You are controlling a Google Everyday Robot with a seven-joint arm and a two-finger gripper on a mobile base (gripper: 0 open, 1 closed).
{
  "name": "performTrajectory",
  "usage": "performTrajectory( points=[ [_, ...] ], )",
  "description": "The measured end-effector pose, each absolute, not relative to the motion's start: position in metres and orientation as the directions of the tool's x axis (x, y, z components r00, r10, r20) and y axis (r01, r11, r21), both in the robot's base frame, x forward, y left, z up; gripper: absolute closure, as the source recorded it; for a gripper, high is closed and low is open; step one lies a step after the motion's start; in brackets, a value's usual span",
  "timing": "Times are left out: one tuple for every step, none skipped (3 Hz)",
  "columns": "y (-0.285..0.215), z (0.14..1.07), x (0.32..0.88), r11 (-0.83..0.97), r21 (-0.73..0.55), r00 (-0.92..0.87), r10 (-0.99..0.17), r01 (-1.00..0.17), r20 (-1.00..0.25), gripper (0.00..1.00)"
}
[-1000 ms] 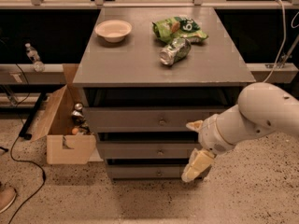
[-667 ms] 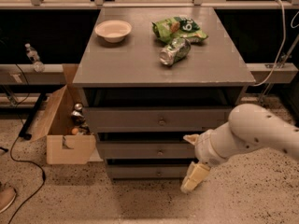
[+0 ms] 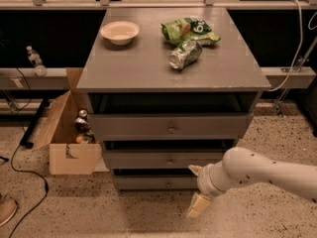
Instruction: Open bottom drawer
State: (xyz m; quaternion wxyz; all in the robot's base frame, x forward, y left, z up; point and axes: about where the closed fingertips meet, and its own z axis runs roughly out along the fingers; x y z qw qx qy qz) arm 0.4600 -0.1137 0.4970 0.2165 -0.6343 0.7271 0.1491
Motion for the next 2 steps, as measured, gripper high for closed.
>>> performTrajectory(
  points=[
    [-0.114, 0.497, 0.46, 0.151, -0.058, -0.102, -0.858, -0.987, -0.504, 0.0],
    [-0.118, 0.472, 0.469, 0.132, -0.037, -0.093, -0.847, -0.991, -0.523, 0.0]
  ],
)
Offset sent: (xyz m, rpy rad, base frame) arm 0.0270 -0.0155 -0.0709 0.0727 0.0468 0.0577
